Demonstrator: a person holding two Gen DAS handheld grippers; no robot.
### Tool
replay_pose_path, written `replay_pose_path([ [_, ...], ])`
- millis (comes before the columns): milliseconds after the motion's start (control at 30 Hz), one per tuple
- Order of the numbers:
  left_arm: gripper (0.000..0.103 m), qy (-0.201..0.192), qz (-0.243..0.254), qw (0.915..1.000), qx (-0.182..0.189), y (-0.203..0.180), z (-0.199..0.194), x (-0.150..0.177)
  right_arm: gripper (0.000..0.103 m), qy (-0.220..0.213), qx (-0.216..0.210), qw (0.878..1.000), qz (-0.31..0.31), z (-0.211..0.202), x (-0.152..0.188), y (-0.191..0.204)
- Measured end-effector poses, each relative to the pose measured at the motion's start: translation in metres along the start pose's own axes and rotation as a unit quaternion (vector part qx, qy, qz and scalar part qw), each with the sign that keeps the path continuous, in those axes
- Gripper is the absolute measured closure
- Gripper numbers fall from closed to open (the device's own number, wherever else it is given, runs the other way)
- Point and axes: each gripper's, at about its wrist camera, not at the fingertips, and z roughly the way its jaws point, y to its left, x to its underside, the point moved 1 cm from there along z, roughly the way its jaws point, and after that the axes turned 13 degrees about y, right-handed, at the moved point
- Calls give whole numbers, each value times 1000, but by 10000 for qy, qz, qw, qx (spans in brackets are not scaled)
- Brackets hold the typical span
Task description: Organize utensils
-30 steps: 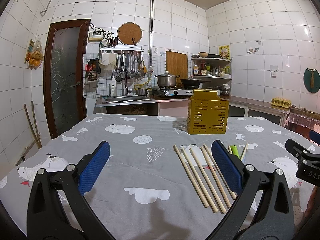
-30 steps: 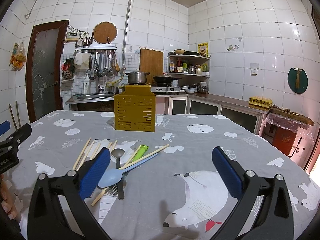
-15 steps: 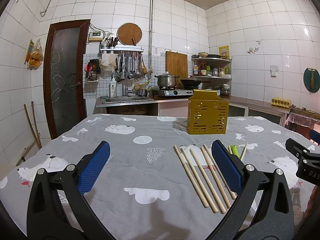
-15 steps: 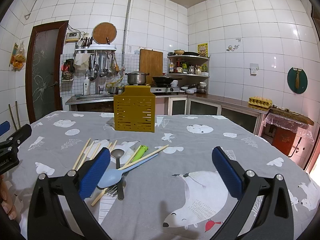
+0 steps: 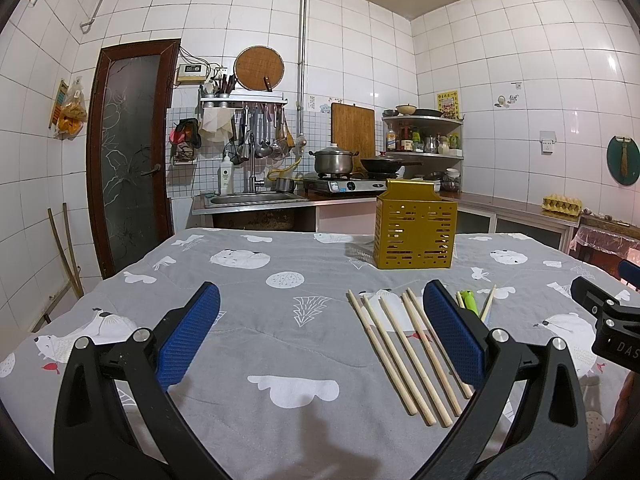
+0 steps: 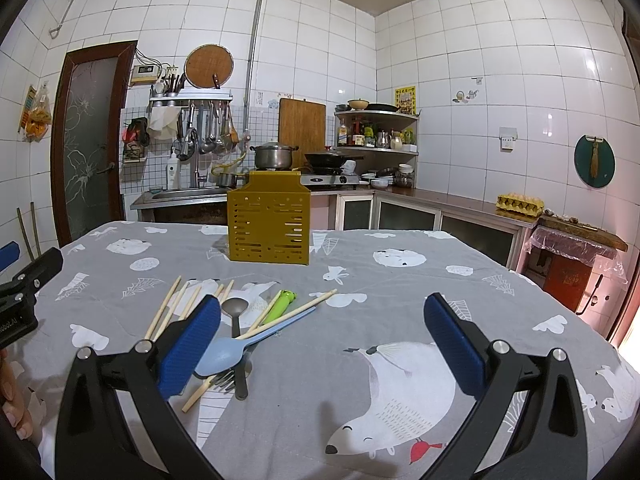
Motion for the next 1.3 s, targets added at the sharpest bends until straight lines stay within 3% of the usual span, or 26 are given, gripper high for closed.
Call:
replay_pose_path([
  [1067,5,142,8,9999,-15,-1,8,-4,4,37,41,10000,-37,2,-2,-2],
  [1300,5,541,135,9984,-75,-8,25,-6,4,226,157,9996,-29,7,-4,-1],
])
